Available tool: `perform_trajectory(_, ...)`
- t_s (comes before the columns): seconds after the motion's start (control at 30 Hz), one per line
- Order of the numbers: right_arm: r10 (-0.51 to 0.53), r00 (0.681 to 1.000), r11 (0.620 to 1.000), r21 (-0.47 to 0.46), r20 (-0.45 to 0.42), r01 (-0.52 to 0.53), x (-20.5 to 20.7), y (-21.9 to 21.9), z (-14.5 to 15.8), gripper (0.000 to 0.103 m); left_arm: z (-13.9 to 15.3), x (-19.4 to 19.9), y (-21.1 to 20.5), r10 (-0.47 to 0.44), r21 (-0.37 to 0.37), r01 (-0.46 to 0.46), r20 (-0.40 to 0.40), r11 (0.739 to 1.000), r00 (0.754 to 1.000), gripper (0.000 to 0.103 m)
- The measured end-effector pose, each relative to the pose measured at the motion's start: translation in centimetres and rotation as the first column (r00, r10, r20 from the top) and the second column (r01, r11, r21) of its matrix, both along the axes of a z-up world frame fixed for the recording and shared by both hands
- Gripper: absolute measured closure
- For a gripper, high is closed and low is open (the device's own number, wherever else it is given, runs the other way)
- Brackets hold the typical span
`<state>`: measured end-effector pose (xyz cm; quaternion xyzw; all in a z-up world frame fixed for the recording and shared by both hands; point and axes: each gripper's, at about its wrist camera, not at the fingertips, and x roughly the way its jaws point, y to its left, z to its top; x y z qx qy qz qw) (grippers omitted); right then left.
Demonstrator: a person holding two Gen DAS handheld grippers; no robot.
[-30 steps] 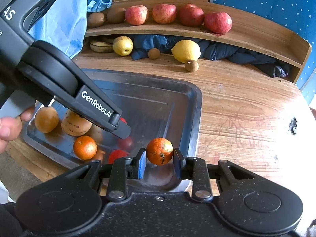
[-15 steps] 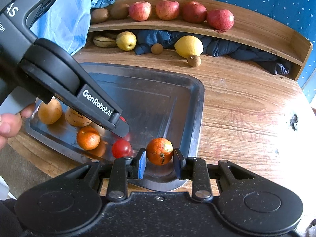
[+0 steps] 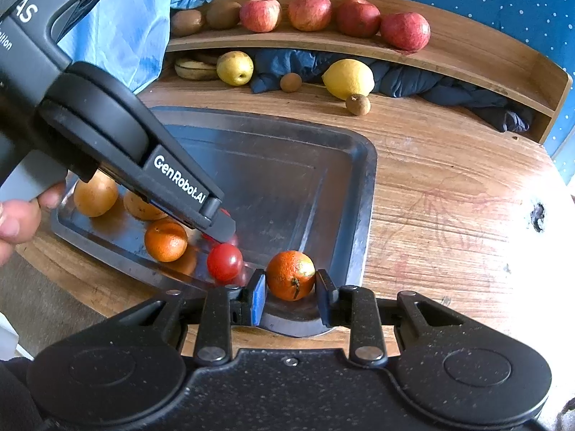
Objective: Organize fruits
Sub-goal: 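Carry the tomato in left tool and orange in right tool over the tray, then lower both fruits onto the tray and open both tools to release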
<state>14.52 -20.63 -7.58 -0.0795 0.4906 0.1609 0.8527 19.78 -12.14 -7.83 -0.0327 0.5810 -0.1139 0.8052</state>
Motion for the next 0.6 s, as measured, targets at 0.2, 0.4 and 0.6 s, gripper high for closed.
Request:
perform_trajectory(0.2,0.003,1.000,1.000,-0.001,0.004,-0.003,-0.2,0.0,0.2,0.072,0.3,-0.6,0.1,0.008,0.000,-0.008,0.012,1.000,1.000,0.077)
perform_trajectory(0.4,0.007,1.000,1.000,-0.003,0.015,-0.007,-0.5,0.1,0.3,0.071,0.9,-1.3,0.1,0.014,-0.005,-0.014,0.029,1.000,0.999,0.076)
perform_trajectory(0.6,0.003,1.000,1.000,0.002,0.027,-0.003,-1.2,-0.1,0.9,0.064,1.9,-2.6,0.4,0.007,0.005,-0.007,0.062,1.000,0.998,0.061)
